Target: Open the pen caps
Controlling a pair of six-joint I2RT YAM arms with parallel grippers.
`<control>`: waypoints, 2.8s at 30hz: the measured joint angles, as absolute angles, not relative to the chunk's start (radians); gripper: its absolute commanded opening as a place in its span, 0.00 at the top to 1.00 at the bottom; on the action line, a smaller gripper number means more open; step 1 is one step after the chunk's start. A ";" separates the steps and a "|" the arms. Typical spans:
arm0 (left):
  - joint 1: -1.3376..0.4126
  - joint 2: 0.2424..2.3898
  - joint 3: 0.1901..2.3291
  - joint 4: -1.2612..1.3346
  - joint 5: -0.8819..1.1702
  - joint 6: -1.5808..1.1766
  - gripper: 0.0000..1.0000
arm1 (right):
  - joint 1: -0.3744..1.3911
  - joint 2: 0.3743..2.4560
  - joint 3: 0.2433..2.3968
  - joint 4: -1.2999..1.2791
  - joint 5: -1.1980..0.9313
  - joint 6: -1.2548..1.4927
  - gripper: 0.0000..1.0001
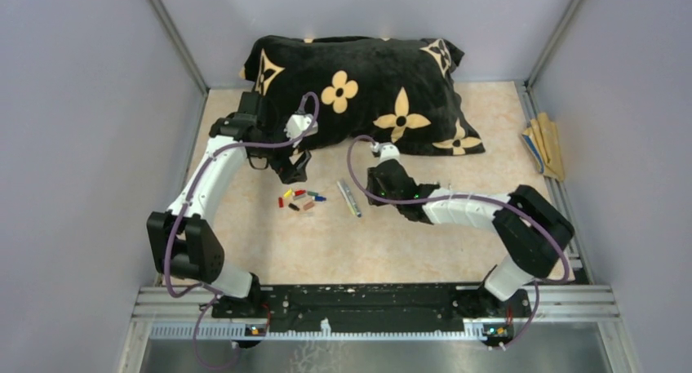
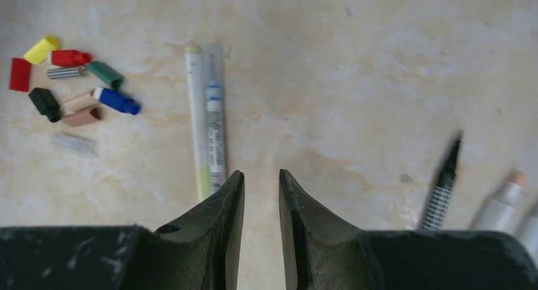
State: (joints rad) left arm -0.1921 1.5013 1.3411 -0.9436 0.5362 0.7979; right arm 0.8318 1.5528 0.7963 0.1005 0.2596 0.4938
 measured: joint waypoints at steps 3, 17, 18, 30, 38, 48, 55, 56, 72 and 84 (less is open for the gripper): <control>-0.175 1.501 1.362 -0.944 0.540 0.779 0.01 | 0.857 1.631 0.873 0.102 0.226 0.472 0.73; -0.061 1.499 1.378 -0.952 0.585 0.726 0.01 | 0.882 1.840 1.010 0.090 0.170 0.445 0.73; -0.056 1.499 1.378 -0.952 0.588 0.726 0.01 | 0.882 1.843 1.011 0.091 0.167 0.444 0.73; -0.029 1.497 1.378 -0.953 0.596 0.725 0.01 | 0.908 1.871 1.028 0.082 0.258 0.389 0.86; -0.026 1.433 1.359 -0.950 0.666 0.781 0.01 | 0.910 1.787 0.942 0.062 0.294 0.349 1.00; -0.056 1.318 1.129 -0.966 0.778 1.065 0.01 | 0.813 1.495 0.893 0.028 -0.015 0.370 1.00; -0.267 1.153 1.045 -0.919 0.672 1.282 0.01 | 0.777 1.483 0.972 -0.062 -0.365 0.396 1.00; -0.305 1.122 1.036 -0.905 0.654 1.307 0.01 | 0.778 1.485 0.979 -0.070 -0.399 0.402 1.00; -0.551 1.076 0.958 -0.831 0.453 1.501 0.37 | 0.783 1.548 1.023 0.014 -0.745 0.574 1.00; -0.600 1.086 0.949 -0.807 0.376 1.497 1.00 | 0.781 1.595 1.036 0.092 -0.765 0.645 0.65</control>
State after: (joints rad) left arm -0.6003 1.0859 0.9493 -0.8066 0.3763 1.4967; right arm 0.7815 1.5951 1.0363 0.0921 -0.7647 0.6453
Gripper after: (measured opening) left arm 0.066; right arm 0.228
